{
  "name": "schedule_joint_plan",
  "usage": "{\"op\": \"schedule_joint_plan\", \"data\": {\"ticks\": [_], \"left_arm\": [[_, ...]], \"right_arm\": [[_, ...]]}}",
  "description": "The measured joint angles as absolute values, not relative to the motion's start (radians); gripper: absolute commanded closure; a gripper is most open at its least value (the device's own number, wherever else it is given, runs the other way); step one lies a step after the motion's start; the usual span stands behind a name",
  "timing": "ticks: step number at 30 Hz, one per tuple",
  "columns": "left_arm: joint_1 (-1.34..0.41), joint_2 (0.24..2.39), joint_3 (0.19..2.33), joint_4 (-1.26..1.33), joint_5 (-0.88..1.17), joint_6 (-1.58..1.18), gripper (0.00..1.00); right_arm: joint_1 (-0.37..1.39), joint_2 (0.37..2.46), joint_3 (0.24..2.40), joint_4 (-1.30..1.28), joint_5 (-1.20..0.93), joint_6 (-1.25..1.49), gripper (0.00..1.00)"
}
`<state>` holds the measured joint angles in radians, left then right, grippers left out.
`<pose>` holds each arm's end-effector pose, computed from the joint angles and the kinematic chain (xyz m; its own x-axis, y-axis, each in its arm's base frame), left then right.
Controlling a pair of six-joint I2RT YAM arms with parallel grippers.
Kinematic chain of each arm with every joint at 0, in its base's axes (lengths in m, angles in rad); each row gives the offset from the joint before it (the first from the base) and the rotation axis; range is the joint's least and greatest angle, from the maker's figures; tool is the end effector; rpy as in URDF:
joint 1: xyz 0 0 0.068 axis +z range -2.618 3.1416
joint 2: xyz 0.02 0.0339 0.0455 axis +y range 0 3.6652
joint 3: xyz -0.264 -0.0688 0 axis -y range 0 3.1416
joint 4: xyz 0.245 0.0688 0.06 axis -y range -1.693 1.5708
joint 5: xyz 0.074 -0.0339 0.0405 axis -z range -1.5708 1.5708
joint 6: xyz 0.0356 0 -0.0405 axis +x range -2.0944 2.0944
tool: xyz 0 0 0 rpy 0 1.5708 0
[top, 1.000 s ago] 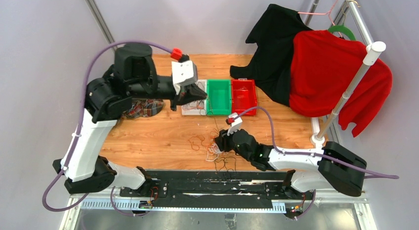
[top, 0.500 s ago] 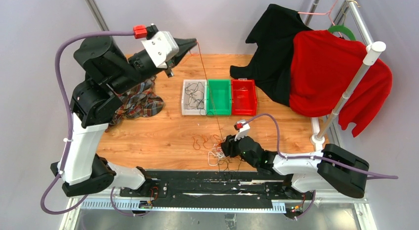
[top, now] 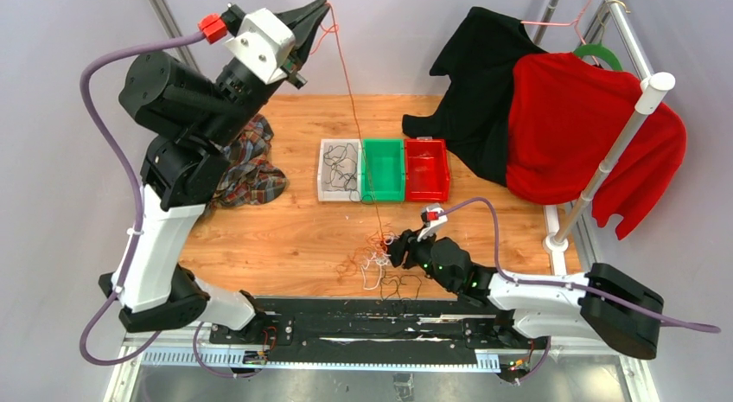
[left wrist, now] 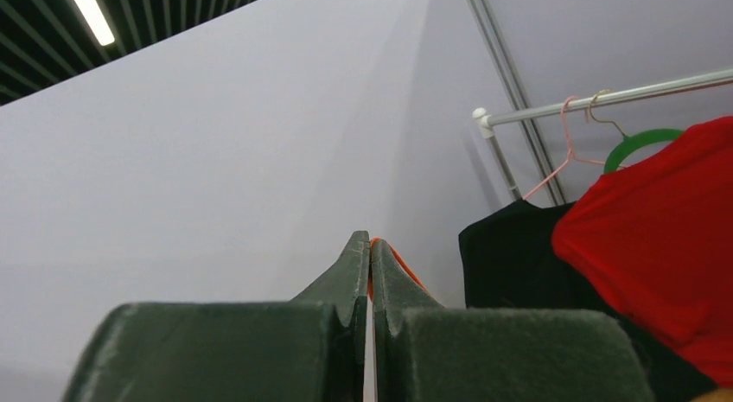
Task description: Untangle the cables
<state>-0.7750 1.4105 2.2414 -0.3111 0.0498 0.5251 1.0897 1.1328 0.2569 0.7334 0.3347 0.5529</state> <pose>0.1372 -0.1369 0.6499 0.6729 0.0418 -0.7386 0.4535 0.7655 0.4565 0.1110 0.1874 0.1875 -0.4166 0.2738 -0.8669 -0.5500 0.6834 0.4801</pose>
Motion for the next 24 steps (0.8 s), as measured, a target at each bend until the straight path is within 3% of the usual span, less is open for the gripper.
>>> {"op": "schedule_joint_plan", "data": {"ticks": [6, 14, 20, 24], "left_arm": [[-0.775, 1.226, 1.992, -0.301, 0.088, 0.512, 0.99], [-0.775, 0.904, 1.452, -0.440, 0.096, 0.528, 1.00], [-0.775, 0.858, 1.195, -0.577, 0.010, 0.614, 1.00], [-0.775, 0.826, 1.137, -0.688, -0.027, 0.680, 1.00]], "right_arm": [[1.090, 0.976, 0.240, 0.543, 0.333, 0.512, 0.44], [1.088, 0.889, 0.239, 0.388, 0.334, 0.461, 0.37], [1.088, 0.936, 0.253, 0.282, 0.333, 0.452, 0.39], [1.075, 1.009, 0.271, 0.256, 0.334, 0.452, 0.45]]}}
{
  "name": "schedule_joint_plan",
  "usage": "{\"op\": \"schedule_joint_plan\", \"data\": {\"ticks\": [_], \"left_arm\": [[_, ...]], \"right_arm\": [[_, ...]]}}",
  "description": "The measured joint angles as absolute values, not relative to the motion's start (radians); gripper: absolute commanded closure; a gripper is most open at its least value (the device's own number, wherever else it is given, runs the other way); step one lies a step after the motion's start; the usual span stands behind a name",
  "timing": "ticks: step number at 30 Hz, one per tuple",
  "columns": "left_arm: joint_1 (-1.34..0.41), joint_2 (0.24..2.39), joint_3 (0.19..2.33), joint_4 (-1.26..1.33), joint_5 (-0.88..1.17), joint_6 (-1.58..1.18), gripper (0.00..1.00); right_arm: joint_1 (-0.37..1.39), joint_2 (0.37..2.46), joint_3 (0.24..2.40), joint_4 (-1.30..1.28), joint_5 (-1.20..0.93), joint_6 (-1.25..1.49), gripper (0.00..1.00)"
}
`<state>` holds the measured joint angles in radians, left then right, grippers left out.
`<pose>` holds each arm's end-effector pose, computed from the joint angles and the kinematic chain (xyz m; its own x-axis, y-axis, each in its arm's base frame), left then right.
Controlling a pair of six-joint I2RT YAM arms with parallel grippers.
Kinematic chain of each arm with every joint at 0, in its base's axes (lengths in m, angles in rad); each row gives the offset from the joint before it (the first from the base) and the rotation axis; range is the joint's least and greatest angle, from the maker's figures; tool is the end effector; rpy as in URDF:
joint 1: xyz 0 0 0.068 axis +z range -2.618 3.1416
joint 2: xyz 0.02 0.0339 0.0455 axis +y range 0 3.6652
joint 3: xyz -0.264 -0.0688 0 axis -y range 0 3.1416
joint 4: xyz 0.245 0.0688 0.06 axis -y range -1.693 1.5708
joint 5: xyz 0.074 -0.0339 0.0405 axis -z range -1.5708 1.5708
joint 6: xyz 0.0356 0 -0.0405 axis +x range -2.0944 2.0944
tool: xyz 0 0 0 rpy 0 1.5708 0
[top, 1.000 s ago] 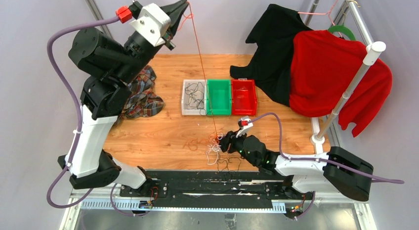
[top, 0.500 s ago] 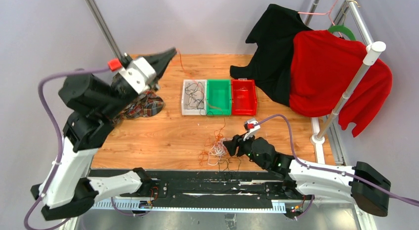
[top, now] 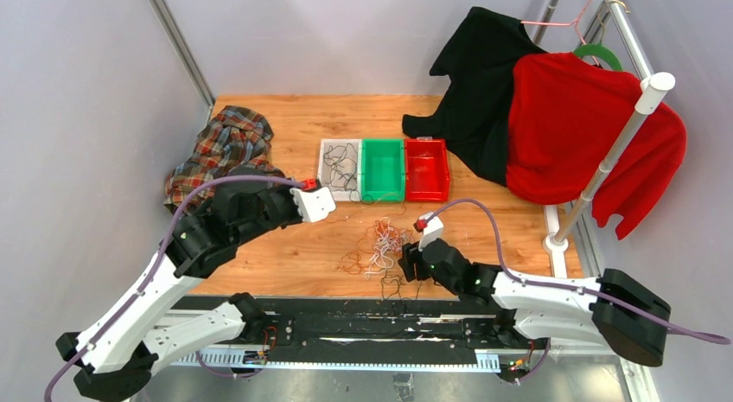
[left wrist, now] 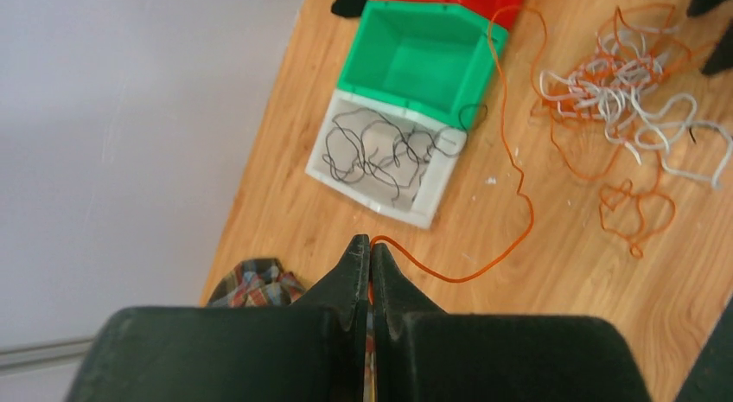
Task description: Untangle the cables
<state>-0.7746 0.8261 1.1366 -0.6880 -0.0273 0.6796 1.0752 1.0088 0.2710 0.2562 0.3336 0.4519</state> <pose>0.1135 -0.1097 0.3992 0.2231 0.6607 -0.7167 0.6953 0.4075 0.5921 0.1036 0.1672 0.1666 -0.5009 -0.0589 -0.8635 -0.5274 0.8118 0.2506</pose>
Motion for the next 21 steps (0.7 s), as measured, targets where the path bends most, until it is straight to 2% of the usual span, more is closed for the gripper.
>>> {"op": "schedule_joint_plan", "data": {"ticks": [7, 8, 9, 10, 13, 15, 16, 21], "left_arm": [[-0.775, 0.768, 1.131, -0.934, 0.032, 0.739, 1.00], [-0.775, 0.760, 1.118, -0.963, 0.035, 0.753, 0.96], [-0.775, 0.749, 1.096, -0.990, 0.033, 0.770, 0.80], [-0.775, 0.739, 1.069, -1.010, 0.029, 0.786, 0.69], [-0.775, 0.716, 0.950, -1.036, 0.003, 0.821, 0.53], [-0.775, 0.721, 0.884, -1.026, -0.012, 0.835, 0.41], [-0.775, 0.732, 0.850, -1.007, -0.020, 0.836, 0.39], [-0.775, 0.841, 0.829, -0.918, 0.054, 0.835, 0.39]], "right_arm": [[0.980, 1.145, 0.349, 0.274, 0.314, 0.440, 0.52], [0.962, 1.153, 0.356, 0.283, 0.306, 0.435, 0.54], [0.950, 1.159, 0.362, 0.290, 0.299, 0.429, 0.58], [0.942, 1.164, 0.368, 0.298, 0.292, 0.424, 0.65], [0.928, 1.192, 0.392, 0.319, 0.262, 0.414, 0.80], [0.926, 1.210, 0.408, 0.328, 0.241, 0.405, 0.97], [0.926, 1.214, 0.413, 0.328, 0.230, 0.403, 0.99], [0.925, 1.187, 0.416, 0.299, 0.209, 0.410, 0.99]]}}
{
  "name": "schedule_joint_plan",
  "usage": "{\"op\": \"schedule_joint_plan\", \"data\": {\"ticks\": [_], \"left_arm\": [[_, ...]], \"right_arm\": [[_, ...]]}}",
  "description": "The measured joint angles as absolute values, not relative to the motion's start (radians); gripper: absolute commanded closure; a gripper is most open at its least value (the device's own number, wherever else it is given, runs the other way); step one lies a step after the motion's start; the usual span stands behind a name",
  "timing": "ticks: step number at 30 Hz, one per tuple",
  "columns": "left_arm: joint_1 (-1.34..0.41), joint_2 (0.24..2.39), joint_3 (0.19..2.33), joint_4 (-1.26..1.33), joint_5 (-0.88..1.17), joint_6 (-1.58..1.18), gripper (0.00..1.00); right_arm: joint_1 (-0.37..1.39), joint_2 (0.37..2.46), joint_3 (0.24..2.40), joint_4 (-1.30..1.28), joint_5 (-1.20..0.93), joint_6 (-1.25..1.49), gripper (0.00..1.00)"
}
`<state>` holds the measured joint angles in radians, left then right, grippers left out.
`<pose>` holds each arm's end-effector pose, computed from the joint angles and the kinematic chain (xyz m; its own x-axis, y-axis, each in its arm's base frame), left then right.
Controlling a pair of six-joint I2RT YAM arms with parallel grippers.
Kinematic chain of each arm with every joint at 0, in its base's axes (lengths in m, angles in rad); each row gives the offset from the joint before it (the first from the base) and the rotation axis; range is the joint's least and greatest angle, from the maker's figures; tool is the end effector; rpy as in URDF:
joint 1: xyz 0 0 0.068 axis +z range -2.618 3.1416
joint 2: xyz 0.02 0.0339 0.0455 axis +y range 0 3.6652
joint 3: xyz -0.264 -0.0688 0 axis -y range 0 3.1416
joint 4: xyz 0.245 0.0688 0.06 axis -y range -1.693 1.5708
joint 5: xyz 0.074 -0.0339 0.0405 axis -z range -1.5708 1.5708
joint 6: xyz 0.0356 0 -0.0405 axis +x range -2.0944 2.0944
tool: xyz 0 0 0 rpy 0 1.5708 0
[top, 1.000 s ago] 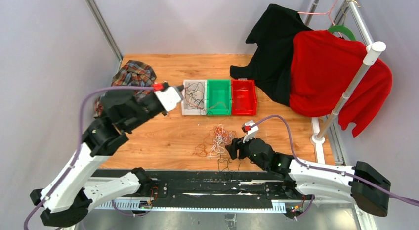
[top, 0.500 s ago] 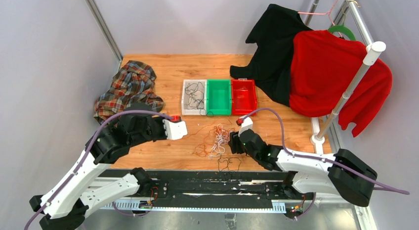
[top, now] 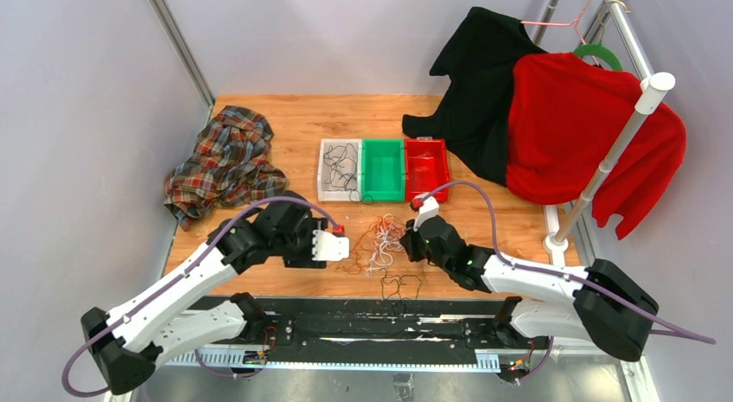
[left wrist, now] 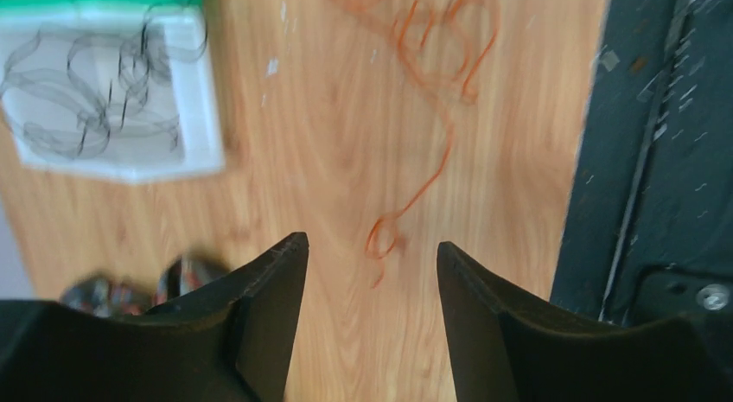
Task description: Untangle the cables
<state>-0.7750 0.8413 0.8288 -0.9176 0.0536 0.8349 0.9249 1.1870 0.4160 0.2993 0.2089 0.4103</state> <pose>0.1096 -0.1100 0.2794 0.1504 0.8887 -0.4331 0.9089 0.0480 0.4142 0.1477 0.1837 0.1811 -0.5181 -0.0390 -0.8544 -0.5053 0.8200 0.2689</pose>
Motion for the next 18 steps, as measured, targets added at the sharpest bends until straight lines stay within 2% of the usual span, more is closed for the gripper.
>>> {"op": "schedule_joint_plan", "data": {"ticks": [7, 13, 18], "left_arm": [[-0.841, 1.032, 0.911, -0.785, 0.317, 0.824, 0.42], [-0.855, 1.219, 0.808, -0.604, 0.332, 0.883, 0.43], [-0.855, 1.320, 0.778, -0.528, 0.329, 0.941, 0.48]], "right_arm": [[0.923, 1.105, 0.410, 0.260, 0.210, 0.416, 0.99], [0.922, 1.087, 0.397, 0.234, 0.210, 0.426, 0.99], [0.922, 1.053, 0.393, 0.217, 0.209, 0.433, 0.99]]}}
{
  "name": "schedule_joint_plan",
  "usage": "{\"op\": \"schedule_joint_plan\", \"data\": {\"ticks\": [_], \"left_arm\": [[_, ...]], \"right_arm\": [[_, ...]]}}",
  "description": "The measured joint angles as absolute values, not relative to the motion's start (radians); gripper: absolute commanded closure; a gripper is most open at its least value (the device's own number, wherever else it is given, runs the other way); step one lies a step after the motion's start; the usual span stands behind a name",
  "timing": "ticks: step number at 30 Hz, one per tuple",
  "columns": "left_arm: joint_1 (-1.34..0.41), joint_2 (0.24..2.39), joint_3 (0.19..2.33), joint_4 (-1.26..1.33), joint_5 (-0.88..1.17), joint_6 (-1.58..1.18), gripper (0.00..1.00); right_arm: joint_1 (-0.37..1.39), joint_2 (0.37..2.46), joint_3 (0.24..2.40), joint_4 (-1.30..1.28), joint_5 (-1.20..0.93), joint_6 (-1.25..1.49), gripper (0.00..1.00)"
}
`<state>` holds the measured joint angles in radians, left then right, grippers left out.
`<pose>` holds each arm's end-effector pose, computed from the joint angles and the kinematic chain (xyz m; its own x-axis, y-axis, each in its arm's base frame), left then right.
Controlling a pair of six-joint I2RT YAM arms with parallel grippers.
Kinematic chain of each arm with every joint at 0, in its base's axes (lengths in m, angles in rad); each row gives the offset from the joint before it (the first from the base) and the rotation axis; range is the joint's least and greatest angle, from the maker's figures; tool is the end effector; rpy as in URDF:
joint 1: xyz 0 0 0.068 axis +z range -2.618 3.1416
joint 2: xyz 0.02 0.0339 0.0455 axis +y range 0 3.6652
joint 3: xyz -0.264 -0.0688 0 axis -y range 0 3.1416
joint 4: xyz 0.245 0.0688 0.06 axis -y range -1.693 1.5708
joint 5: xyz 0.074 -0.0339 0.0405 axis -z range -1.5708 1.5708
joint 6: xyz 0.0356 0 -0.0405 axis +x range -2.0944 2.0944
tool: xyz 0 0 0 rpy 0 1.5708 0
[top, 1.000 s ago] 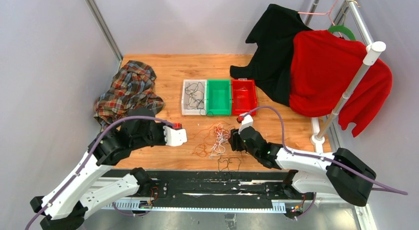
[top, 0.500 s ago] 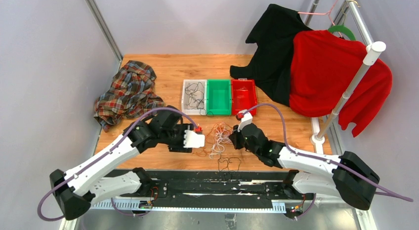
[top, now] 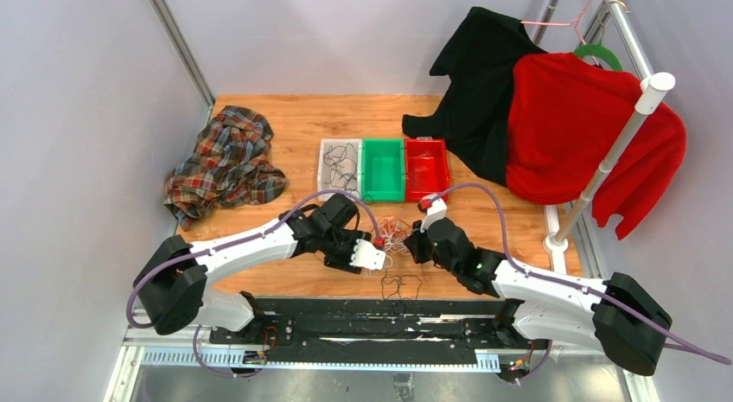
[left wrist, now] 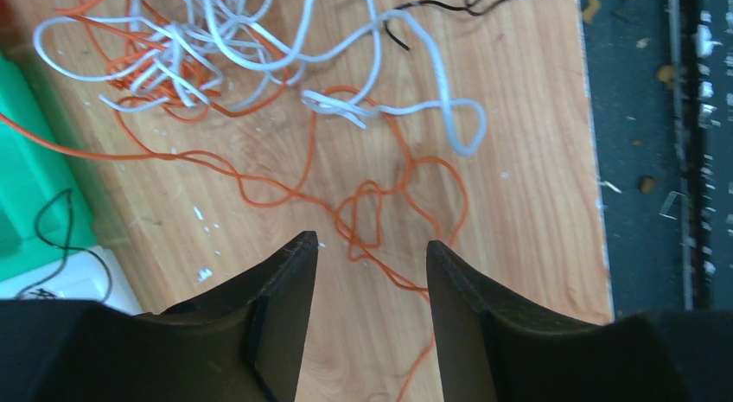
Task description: Untangle the cables
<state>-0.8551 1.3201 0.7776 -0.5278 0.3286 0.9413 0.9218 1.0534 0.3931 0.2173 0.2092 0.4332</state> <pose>0.1534 -0.1939 0.1997 0.3206 0.7973 -0.5114 0.9457 -0.2383 0.2212 0.1377 0.1692 0.1934 -0.5147 0.0010 -0.8574 -0.4957 0.8156 0.2985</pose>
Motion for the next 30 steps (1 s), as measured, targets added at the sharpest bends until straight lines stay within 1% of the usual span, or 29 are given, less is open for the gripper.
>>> {"op": "schedule_joint_plan", "data": {"ticks": [2, 4, 11, 12, 15, 18, 20, 23, 30], "left_arm": [[-0.855, 1.344, 0.775, -0.485, 0.325, 0.956, 0.52], [-0.855, 1.357, 0.768, -0.443, 0.323, 0.971, 0.59], [-0.855, 1.400, 0.745, -0.403, 0.308, 1.029, 0.98], [-0.855, 1.406, 0.745, -0.413, 0.305, 1.037, 0.99], [-0.855, 1.405, 0.750, -0.465, 0.302, 1.055, 0.99], [-0.851, 1.393, 0.805, -0.579, 0.290, 1.049, 0.99], [-0.838, 1.367, 0.892, -0.670, 0.286, 1.033, 0.99], [-0.794, 1.293, 1.081, -0.797, 0.267, 1.004, 0.99], [-0.746, 1.057, 1.441, -0.960, 0.159, 0.980, 1.00]], "right_arm": [[0.922, 1.047, 0.393, 0.211, 0.207, 0.437, 0.99], [0.922, 1.043, 0.393, 0.204, 0.200, 0.443, 0.99], [0.904, 1.003, 0.393, 0.147, 0.176, 0.457, 0.99], [0.899, 0.995, 0.393, 0.139, 0.174, 0.459, 0.99], [0.884, 0.973, 0.393, 0.113, 0.170, 0.466, 0.99], [0.877, 0.963, 0.396, 0.076, 0.168, 0.472, 0.99], [0.874, 0.963, 0.402, 0.041, 0.171, 0.474, 0.99], [0.873, 0.955, 0.405, -0.013, 0.185, 0.475, 0.99], [0.872, 0.922, 0.418, -0.093, 0.209, 0.474, 0.99]]}}
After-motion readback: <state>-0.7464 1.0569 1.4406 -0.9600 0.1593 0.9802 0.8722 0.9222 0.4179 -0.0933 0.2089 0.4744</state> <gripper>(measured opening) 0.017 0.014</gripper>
